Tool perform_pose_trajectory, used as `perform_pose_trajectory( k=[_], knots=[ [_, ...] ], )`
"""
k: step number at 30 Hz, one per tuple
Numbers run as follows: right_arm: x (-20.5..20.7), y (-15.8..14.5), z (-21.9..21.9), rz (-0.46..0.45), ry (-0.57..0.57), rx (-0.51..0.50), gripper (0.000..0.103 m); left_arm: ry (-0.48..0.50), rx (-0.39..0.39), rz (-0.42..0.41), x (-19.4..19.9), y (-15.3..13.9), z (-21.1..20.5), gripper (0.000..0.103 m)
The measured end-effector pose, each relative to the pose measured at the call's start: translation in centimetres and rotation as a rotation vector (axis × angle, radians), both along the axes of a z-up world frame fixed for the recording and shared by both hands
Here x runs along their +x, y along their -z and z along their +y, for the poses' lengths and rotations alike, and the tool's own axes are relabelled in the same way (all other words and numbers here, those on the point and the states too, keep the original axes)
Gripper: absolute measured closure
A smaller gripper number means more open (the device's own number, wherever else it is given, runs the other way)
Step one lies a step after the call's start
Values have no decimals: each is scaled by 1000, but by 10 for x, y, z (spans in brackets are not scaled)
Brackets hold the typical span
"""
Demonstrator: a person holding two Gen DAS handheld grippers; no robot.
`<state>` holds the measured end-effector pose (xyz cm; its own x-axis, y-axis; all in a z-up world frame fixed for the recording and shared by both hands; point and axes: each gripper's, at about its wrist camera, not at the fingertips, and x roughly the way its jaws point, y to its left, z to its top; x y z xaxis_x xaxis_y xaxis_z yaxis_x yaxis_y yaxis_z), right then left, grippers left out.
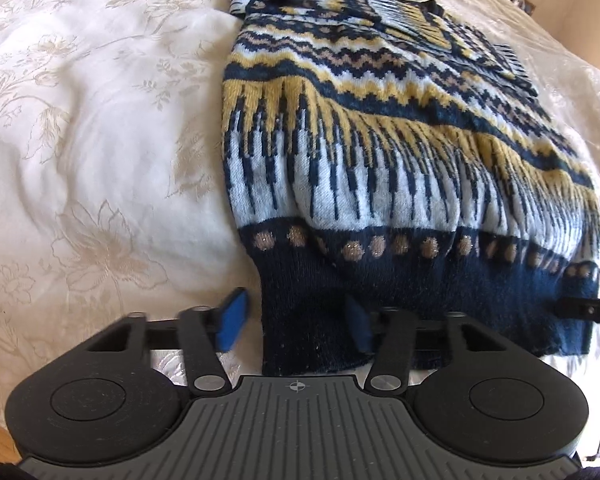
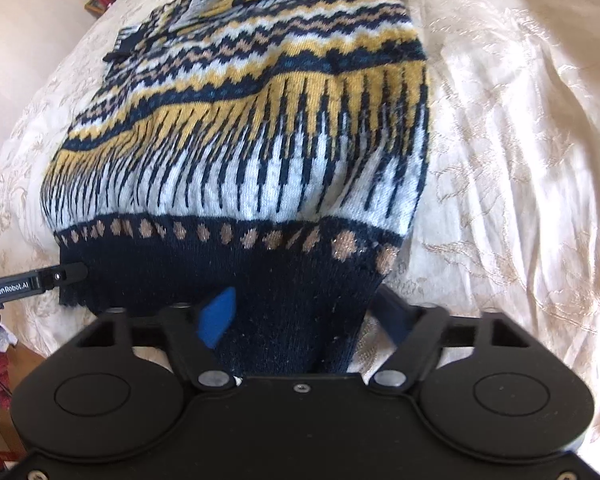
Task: Fold small clothes
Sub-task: 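Move both grippers to the navy ribbed hem and grasp it, then lift the hem with both grippers and fold it up toward the collar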
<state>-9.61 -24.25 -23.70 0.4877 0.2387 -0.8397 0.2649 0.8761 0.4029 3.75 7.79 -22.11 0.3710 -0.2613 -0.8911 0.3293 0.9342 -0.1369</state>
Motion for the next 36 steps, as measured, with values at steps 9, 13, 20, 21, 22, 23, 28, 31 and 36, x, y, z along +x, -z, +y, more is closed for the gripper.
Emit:
perform_pose_trajectory(
  k=[9,13,20,21,22,23,28,31,36],
  knots=[
    [-11,-23,-6,-50,27,108,89,-85,-133,18,-9,-25,20,97],
    [-14,-47,-12,-107,33,137,90,-116,-199,-9,-9,-55,29,97],
    [12,-96,-25,-225,43,149,90,-108,-304,-124,23,-115,26,98],
    [19,-103,-28,-245,44,147,90,-108,-316,-149,31,-123,23,100],
    [26,-110,-30,-263,46,143,90,-108,-327,-170,40,-130,21,100],
    [34,-116,-33,-279,48,141,90,-108,-341,-195,49,-139,18,100],
    [83,-132,-41,-333,53,129,90,-100,-387,-275,104,-160,4,100],
    [112,-138,-45,-345,72,120,90,-66,-378,-283,132,-160,-5,99],
    [147,-134,-50,-314,134,102,90,124,-288,-159,160,-128,-14,94]
  ],
)
